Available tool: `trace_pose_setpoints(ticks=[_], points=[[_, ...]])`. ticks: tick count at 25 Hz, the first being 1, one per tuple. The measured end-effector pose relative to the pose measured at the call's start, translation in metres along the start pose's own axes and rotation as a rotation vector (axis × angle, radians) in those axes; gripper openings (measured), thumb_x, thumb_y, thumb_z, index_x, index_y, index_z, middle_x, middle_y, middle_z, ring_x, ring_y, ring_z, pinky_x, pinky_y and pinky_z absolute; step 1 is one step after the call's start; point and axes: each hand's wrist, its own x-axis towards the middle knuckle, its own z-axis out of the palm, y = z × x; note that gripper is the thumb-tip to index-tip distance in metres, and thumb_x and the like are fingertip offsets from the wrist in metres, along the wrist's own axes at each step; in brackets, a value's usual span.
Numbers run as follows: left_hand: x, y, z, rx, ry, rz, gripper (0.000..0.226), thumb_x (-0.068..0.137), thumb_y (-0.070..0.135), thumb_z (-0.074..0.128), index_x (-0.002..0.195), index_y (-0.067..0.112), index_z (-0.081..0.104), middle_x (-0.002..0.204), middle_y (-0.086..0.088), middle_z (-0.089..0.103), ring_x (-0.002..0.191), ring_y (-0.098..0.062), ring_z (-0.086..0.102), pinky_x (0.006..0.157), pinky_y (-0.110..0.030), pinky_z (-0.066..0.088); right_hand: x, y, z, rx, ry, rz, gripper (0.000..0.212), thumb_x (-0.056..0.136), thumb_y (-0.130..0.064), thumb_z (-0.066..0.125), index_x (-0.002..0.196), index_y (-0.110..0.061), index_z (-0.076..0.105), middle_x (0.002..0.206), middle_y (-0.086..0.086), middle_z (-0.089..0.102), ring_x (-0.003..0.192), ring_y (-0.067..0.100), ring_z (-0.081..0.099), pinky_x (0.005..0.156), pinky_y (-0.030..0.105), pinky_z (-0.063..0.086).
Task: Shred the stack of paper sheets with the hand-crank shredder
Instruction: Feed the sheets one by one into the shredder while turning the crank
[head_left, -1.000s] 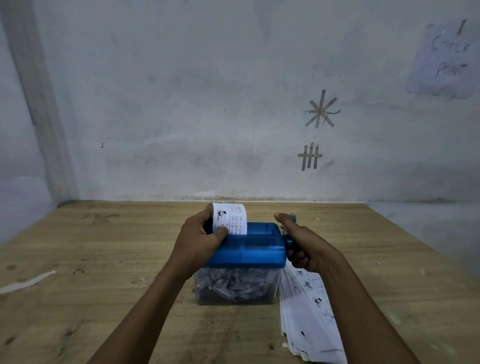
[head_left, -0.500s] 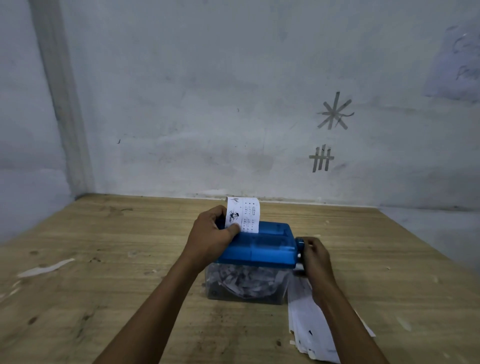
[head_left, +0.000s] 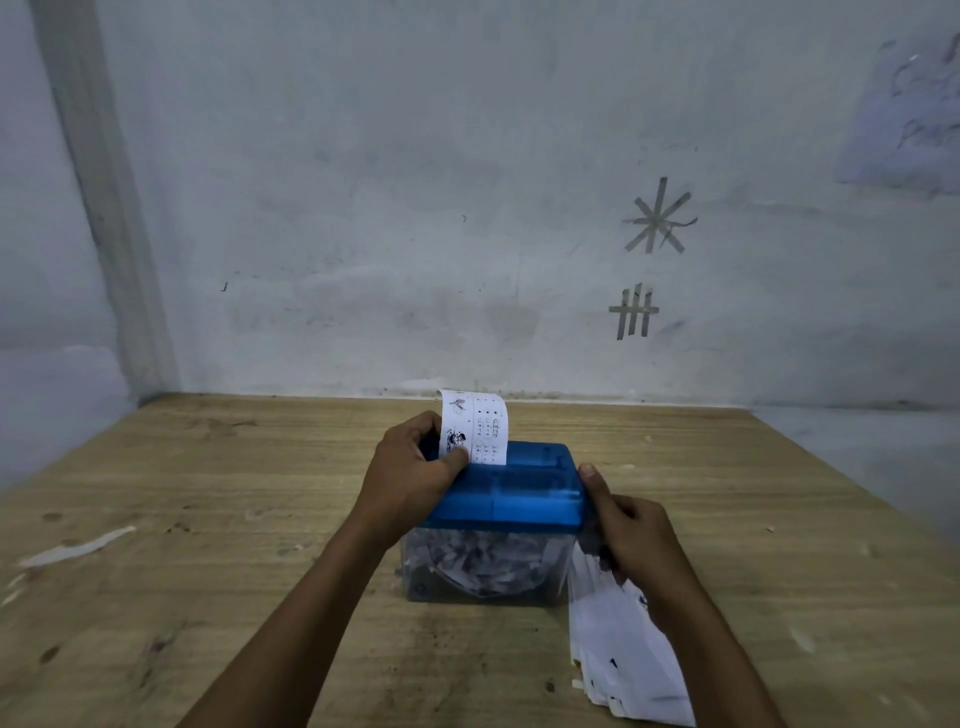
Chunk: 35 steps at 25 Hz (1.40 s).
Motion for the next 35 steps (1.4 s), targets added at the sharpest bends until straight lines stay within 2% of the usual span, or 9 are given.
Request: trace_pose_setpoints(ticks=[6, 12, 14, 17, 21, 25, 27, 31, 35], points=[[0.001, -0.004, 0.0, 0.021, 0.002, 0.003, 0.014, 0.093, 0.013, 0.069, 0.104, 0.022, 0.068, 0.112, 0.009, 0.072, 0.096, 0.002, 0.065, 0.072, -0.008, 0.051, 0.001, -0.037, -0.011, -0.021, -0.095, 0.224, 0.066, 0.093, -0.063, 0.052, 0.108, -0.001, 0.066, 0.053, 0.005, 0.054, 0.036, 0.009, 0.04, 0.041, 0.022, 0.029], [-0.003, 0.004, 0.002, 0.05, -0.024, 0.011, 0.044, 0.076, 0.039, 0.086, 0.11, 0.024, 0.064, 0.107, 0.014, 0.069, 0.091, -0.004, 0.068, 0.065, -0.013, 0.054, -0.029, -0.015, -0.012, -0.413, 0.117, -0.474, 0.02, 0.102, -0.048, 0.04, 0.11, -0.034, 0.052, 0.056, -0.011, 0.055, 0.049, -0.002, 0.055, 0.043, 0.011, 0.037], [-0.003, 0.007, 0.003, 0.116, -0.019, 0.037, 0.05, 0.071, 0.045, 0.089, 0.109, 0.026, 0.062, 0.103, 0.02, 0.066, 0.089, 0.001, 0.065, 0.062, -0.01, 0.049, -0.029, -0.005, -0.007, -0.539, 0.207, -0.587, 0.032, 0.1, -0.052, 0.035, 0.113, -0.035, 0.058, 0.054, -0.019, 0.047, 0.046, -0.001, 0.052, 0.043, 0.011, 0.031], [-0.003, 0.007, 0.002, 0.167, -0.038, 0.06, 0.055, 0.069, 0.05, 0.088, 0.111, 0.029, 0.059, 0.102, 0.022, 0.064, 0.09, 0.001, 0.064, 0.063, -0.011, 0.05, -0.019, -0.009, -0.003, -0.602, 0.346, -0.624, 0.044, 0.099, -0.055, 0.03, 0.088, -0.026, 0.061, 0.052, -0.015, 0.047, 0.042, 0.002, 0.047, 0.042, 0.018, 0.031], [-0.001, 0.007, -0.001, 0.197, -0.063, 0.079, 0.06, 0.068, 0.053, 0.088, 0.114, 0.026, 0.061, 0.106, 0.016, 0.067, 0.09, -0.002, 0.065, 0.066, -0.015, 0.054, 0.011, -0.059, -0.017, -0.783, 0.104, -0.369, 0.042, 0.103, -0.042, 0.041, 0.078, -0.018, 0.065, 0.066, -0.004, 0.066, 0.056, 0.011, 0.061, 0.051, 0.026, 0.044], [0.001, 0.008, -0.003, 0.17, -0.082, 0.093, 0.063, 0.067, 0.051, 0.089, 0.117, 0.027, 0.06, 0.109, 0.016, 0.066, 0.091, 0.002, 0.063, 0.064, -0.009, 0.051, 0.051, -0.11, -0.039, -0.687, -0.396, -0.118, 0.043, 0.095, -0.042, 0.062, 0.083, -0.004, 0.077, 0.069, 0.008, 0.062, 0.046, 0.016, 0.043, 0.043, 0.026, 0.037], [0.001, 0.009, -0.005, 0.173, -0.102, 0.112, 0.073, 0.061, 0.058, 0.088, 0.122, 0.031, 0.058, 0.111, 0.019, 0.065, 0.095, 0.005, 0.062, 0.067, -0.009, 0.051, 0.052, -0.106, -0.055, -0.599, -0.537, -0.18, 0.037, 0.089, -0.046, 0.071, 0.089, -0.01, 0.078, 0.071, 0.006, 0.063, 0.055, 0.016, 0.051, 0.048, 0.028, 0.046], [0.002, 0.01, -0.006, 0.175, -0.167, 0.126, 0.091, 0.047, 0.078, 0.084, 0.124, 0.038, 0.057, 0.112, 0.025, 0.063, 0.099, 0.006, 0.062, 0.073, -0.012, 0.052, 0.038, -0.079, -0.061, -0.278, -0.409, -0.372, 0.027, 0.089, -0.032, 0.072, 0.084, -0.007, 0.078, 0.081, 0.007, 0.077, 0.079, 0.022, 0.074, 0.074, 0.033, 0.063], [0.004, 0.003, -0.008, 0.151, -0.19, 0.124, 0.097, 0.045, 0.077, 0.082, 0.129, 0.036, 0.057, 0.117, 0.024, 0.065, 0.104, 0.005, 0.062, 0.081, -0.017, 0.055, 0.053, -0.072, -0.036, -0.14, -0.269, -0.412, 0.042, 0.102, -0.027, 0.057, 0.075, 0.004, 0.064, 0.061, 0.015, 0.068, 0.05, 0.028, 0.066, 0.044, 0.034, 0.055]])
